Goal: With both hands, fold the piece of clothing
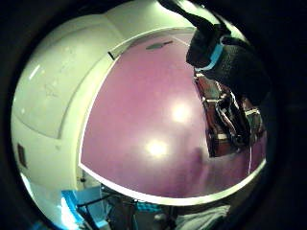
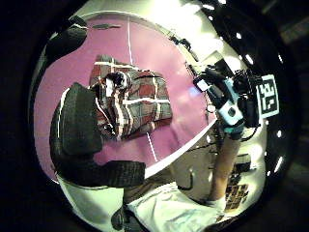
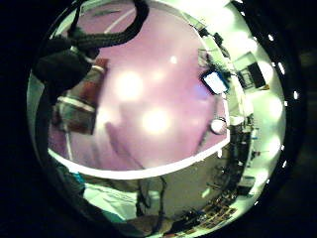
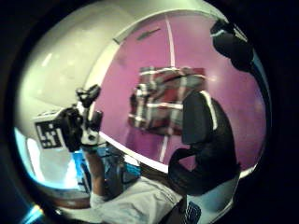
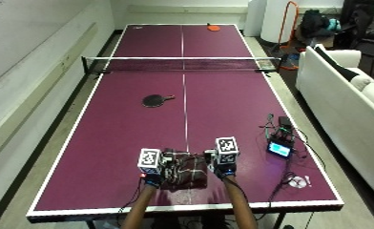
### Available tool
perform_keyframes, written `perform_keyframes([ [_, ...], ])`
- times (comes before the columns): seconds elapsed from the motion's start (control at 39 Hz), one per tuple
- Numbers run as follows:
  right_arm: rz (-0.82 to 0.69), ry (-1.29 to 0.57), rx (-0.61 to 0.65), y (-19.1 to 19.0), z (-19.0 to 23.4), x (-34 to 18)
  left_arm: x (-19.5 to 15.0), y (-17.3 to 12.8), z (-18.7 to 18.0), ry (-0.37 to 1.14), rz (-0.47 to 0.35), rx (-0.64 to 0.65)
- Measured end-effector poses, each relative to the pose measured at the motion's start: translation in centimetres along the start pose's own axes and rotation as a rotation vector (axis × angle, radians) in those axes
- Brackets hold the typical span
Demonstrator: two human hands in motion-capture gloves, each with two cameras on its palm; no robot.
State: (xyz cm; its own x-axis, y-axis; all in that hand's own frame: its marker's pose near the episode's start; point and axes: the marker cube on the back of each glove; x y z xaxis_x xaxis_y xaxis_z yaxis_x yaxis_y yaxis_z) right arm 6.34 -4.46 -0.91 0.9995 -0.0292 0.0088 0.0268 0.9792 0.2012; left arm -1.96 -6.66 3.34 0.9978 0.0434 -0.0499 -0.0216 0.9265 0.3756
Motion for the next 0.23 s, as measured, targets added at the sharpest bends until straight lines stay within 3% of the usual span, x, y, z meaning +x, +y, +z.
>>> perform_keyframes([
  [0.08,0.020,0.090,-0.041,0.7,-0.6,2.1,2.1,1.0,0.6,0.093,0.014,-0.098],
  [0.15,0.045,0.124,-0.044,1.3,-1.4,3.3,2.2,1.1,0.4,0.066,-0.004,-0.134],
  [0.23,0.078,0.134,-0.046,2.5,-2.7,3.8,0.7,-0.6,-0.4,-0.059,-0.010,-0.015],
])
